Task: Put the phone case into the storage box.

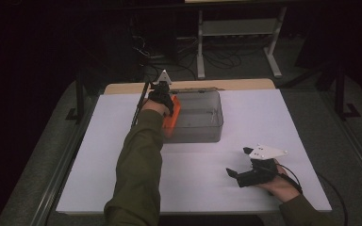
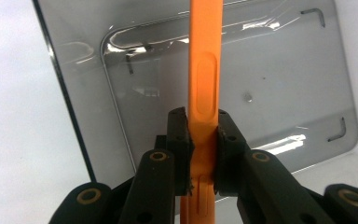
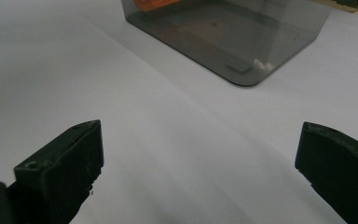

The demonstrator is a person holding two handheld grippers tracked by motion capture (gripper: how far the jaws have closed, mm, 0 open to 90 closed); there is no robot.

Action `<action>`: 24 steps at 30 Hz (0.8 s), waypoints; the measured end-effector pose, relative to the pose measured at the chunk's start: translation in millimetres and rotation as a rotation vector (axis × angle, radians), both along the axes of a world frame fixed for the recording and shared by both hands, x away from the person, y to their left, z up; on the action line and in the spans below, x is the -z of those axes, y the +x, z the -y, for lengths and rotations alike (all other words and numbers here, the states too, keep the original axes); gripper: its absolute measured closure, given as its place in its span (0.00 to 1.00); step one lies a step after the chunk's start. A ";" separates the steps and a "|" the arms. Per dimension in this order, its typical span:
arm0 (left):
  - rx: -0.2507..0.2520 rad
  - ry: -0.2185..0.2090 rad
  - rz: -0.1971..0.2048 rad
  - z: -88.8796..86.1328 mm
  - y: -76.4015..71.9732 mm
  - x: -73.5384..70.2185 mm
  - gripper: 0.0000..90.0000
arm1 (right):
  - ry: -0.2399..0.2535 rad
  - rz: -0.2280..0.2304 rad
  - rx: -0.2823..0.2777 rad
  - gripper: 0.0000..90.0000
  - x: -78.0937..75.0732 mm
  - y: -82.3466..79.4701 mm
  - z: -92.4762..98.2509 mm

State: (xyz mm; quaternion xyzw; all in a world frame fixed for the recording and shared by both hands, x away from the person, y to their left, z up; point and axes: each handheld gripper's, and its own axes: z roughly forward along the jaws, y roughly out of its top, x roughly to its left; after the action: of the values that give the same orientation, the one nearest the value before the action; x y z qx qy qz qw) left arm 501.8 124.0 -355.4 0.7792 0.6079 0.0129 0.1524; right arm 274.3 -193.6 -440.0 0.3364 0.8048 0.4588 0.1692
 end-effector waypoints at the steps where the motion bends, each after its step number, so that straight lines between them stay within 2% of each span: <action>1: -0.004 0.002 -0.001 -0.5 -0.1 0.2 0.88 | 0.001 0.002 0.000 0.01 -0.1 0.1 0.0; 15: -0.067 0.024 -0.023 -5.7 0.3 6.4 0.88 | -0.002 0.000 -0.004 0.01 0.1 -0.2 -0.1; 24: -0.079 0.030 -0.033 -6.5 0.5 7.2 0.88 | -0.002 -0.001 -0.005 0.01 0.1 -0.1 0.2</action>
State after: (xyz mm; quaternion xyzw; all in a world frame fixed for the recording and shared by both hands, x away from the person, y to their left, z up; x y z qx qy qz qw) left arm 502.3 130.6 -362.6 0.7569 0.6403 0.0154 0.1299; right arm 274.2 -193.8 -440.1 0.3341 0.8062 0.4585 0.1680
